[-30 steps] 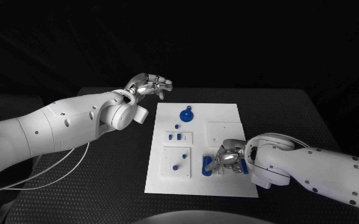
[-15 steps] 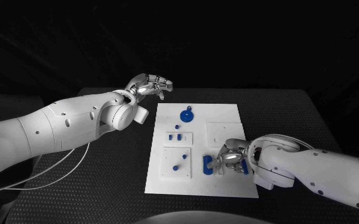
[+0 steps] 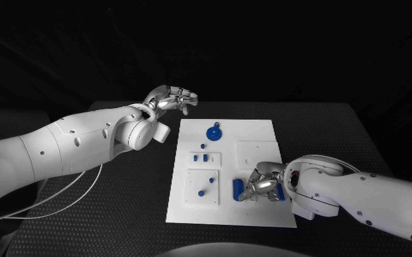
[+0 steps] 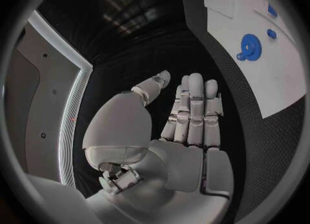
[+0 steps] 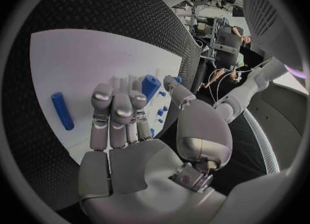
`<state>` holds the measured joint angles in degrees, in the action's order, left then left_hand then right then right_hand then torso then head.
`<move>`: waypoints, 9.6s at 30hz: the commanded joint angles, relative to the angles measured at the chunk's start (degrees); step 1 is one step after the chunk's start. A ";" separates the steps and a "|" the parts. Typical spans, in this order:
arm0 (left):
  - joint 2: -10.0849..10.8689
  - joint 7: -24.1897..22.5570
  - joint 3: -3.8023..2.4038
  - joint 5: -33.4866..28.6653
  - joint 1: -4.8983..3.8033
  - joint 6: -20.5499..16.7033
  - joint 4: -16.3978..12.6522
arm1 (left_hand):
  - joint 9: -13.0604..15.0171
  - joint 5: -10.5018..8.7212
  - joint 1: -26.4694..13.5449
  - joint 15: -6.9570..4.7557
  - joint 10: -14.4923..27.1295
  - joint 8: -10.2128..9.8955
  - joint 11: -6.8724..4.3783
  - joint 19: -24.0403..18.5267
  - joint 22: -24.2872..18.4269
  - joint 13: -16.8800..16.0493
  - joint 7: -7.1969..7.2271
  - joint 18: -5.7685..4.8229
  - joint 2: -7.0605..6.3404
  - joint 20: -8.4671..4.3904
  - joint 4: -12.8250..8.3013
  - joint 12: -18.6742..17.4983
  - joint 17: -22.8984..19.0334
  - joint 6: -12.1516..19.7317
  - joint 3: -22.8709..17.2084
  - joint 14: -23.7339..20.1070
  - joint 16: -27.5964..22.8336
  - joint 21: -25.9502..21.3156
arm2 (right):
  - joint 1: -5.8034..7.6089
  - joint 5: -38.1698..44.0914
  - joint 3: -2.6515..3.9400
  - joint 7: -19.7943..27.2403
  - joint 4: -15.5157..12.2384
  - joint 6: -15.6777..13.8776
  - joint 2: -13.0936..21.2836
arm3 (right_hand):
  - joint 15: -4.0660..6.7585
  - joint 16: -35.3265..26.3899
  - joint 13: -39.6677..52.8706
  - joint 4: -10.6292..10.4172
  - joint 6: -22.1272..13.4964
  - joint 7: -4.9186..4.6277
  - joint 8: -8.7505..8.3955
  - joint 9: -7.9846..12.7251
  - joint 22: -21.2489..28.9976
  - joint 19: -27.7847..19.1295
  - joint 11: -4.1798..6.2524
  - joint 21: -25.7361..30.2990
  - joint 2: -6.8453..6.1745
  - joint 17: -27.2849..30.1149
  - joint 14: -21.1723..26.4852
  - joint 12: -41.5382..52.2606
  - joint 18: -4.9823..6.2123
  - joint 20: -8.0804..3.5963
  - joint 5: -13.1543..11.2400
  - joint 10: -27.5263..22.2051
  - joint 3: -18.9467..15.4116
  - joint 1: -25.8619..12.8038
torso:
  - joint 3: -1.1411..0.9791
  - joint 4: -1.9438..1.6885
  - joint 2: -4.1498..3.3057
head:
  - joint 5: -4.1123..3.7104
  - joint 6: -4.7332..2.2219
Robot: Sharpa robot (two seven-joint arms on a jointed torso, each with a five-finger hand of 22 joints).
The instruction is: Assemble the parts on the task board
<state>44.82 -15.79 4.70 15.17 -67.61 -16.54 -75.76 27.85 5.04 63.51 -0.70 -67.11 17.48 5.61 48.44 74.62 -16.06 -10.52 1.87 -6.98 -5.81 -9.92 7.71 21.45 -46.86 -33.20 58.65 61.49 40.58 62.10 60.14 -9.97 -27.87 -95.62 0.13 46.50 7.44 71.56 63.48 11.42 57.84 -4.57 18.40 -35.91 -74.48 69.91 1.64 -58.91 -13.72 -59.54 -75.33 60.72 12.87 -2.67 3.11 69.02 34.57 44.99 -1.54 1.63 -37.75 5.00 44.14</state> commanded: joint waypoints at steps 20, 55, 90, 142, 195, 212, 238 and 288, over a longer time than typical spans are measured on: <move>-0.02 -0.29 -0.03 -0.26 -0.06 0.75 -0.18 | 0.09 0.20 -0.60 0.28 0.44 -0.34 0.17 0.21 0.13 -0.04 -0.07 0.92 -0.12 -0.26 0.43 0.20 0.09 0.33 0.10 -0.03 -0.42 -0.40 | -0.07 5.31 -0.02 -3.05 2.23 -2.14 -2.33 | 0.25 0.12 0.16 0.82 1.70 0.13 -0.68 -0.34 -0.05 -0.20 0.27 -0.32 8.86 -0.21 0.05 -0.62 2.13 0.41 -0.32 0.80 -1.40 -0.47 | -0.02 0.00 -0.03 | -0.05 0.17; 0.14 0.01 -0.03 -0.26 -0.06 0.79 -0.18 | 0.13 0.21 -0.54 0.29 0.47 -0.36 0.17 0.22 0.21 -0.04 -0.07 0.94 -0.07 -0.26 0.55 0.23 0.15 0.36 0.04 -0.03 -0.45 -0.46 | -0.24 4.15 -0.03 -1.96 1.87 1.51 -1.63 | 0.08 0.00 0.44 1.12 2.55 0.00 -2.02 0.08 0.24 0.27 0.12 -0.56 1.06 0.09 -0.25 -1.18 2.13 0.87 -0.20 1.24 3.42 -0.54 | 0.00 -0.01 -0.01 | -0.06 0.40; 0.05 0.14 -0.03 -0.26 -0.06 0.79 -0.15 | 0.17 0.21 -0.53 0.29 0.50 -0.38 0.18 0.23 0.29 -0.05 -0.08 0.94 -0.03 -0.24 0.68 0.27 0.20 0.38 0.01 -0.03 -0.47 -0.51 | -0.60 16.89 -0.03 -3.47 2.49 -1.75 -3.34 | 0.19 0.25 0.74 2.03 2.82 0.13 -2.09 -0.63 0.32 0.21 0.26 -0.77 6.31 -0.02 -0.12 -1.34 2.09 0.58 -0.34 1.55 4.34 2.97 | -0.01 -0.02 0.00 | -0.15 0.40; 0.22 0.33 0.00 -0.26 -0.06 1.16 -0.20 | 0.24 0.16 -0.62 0.30 0.53 -0.38 0.19 0.23 0.41 -0.07 -0.07 0.94 -0.15 -0.22 0.87 0.33 0.28 0.38 0.08 -0.06 -0.53 -0.60 | -0.43 18.87 0.83 -6.41 -0.38 1.09 9.42 | 0.08 0.85 1.13 -1.57 2.62 0.07 -2.28 -1.59 0.33 0.53 0.18 -1.31 2.38 -0.16 -0.37 -1.24 2.13 0.57 -0.32 2.16 3.52 0.40 | -0.01 -0.01 -0.03 | -2.72 0.06; 0.41 0.44 0.00 -0.26 -0.06 1.18 -0.35 | 0.29 0.19 -0.72 0.31 0.58 -0.42 0.19 0.25 0.52 -0.07 -0.08 0.95 -0.11 -0.22 1.15 0.38 0.36 0.43 0.09 -0.06 -0.58 -0.69 | -4.44 0.32 1.37 -3.42 -0.86 -10.14 4.75 | -0.26 0.98 0.97 1.37 3.77 0.02 -3.27 -1.05 0.34 0.28 0.11 -1.84 7.23 0.19 -0.36 -1.82 2.13 1.59 -0.14 2.68 10.77 2.40 | 0.01 -0.01 0.00 | -2.45 0.48; 0.53 0.48 0.00 -0.26 -0.06 1.20 -0.38 | 0.31 0.24 -0.69 0.30 0.60 -0.43 0.19 0.25 0.57 -0.08 -0.08 0.96 -0.14 -0.23 1.19 0.39 0.38 0.44 0.08 -0.06 -0.59 -0.72 | -4.39 -1.06 1.45 -3.09 -1.18 -12.31 4.30 | -0.17 1.00 1.01 1.49 3.82 0.06 -3.37 -0.96 0.39 0.32 0.16 -1.86 7.26 0.19 -0.32 -1.83 2.13 1.47 -0.14 2.62 10.37 1.54 | -0.01 -0.02 -0.03 | -2.41 0.47; 0.58 0.52 0.00 -0.26 -0.06 1.26 -0.41 | 0.35 0.26 -0.69 0.31 0.63 -0.44 0.19 0.26 0.63 -0.08 -0.08 0.96 -0.18 -0.23 1.26 0.42 0.43 0.45 0.09 -0.06 -0.61 -0.76 | -4.40 -0.09 1.43 -3.61 1.36 -9.40 1.72 | -0.09 0.96 1.04 1.54 3.78 0.05 -3.51 -0.86 0.48 0.31 0.16 -1.81 6.67 0.23 -0.28 -1.87 2.13 1.35 -0.19 2.51 10.13 0.99 | 0.01 -0.05 -0.02 | -2.27 0.65; 0.70 0.59 0.00 -0.26 -0.06 1.16 -0.37 | 0.39 0.26 -0.77 0.32 0.68 -0.49 0.20 0.27 0.73 -0.09 -0.10 0.95 -0.20 -0.21 1.47 0.46 0.49 0.51 0.13 -0.06 -0.65 -0.84 | -4.40 1.28 1.40 -2.34 -1.29 -8.45 4.29 | 0.12 0.73 1.28 -2.10 3.30 0.07 -3.55 -1.36 1.04 0.41 0.20 -1.53 0.36 0.49 -0.17 -1.94 2.13 0.73 -0.32 2.13 6.22 -1.87 | -0.05 0.00 -0.02 | -1.94 0.81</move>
<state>45.54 -14.86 4.74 15.15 -67.61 -15.94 -76.02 28.17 5.04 63.29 -0.70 -66.75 17.27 5.59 48.56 74.92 -16.06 -10.71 2.05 -7.20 -5.90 -8.89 7.98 21.88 -46.65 -33.11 58.65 61.05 40.05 57.75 60.81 -8.56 -31.09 -96.69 -9.12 50.80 7.11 72.32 64.68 9.48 61.33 -4.40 14.86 -37.19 -73.52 70.20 1.63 -60.55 -12.75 -59.10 -75.40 58.95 13.88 -1.52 3.11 71.27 41.03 43.08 -1.57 1.66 -37.74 3.11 44.95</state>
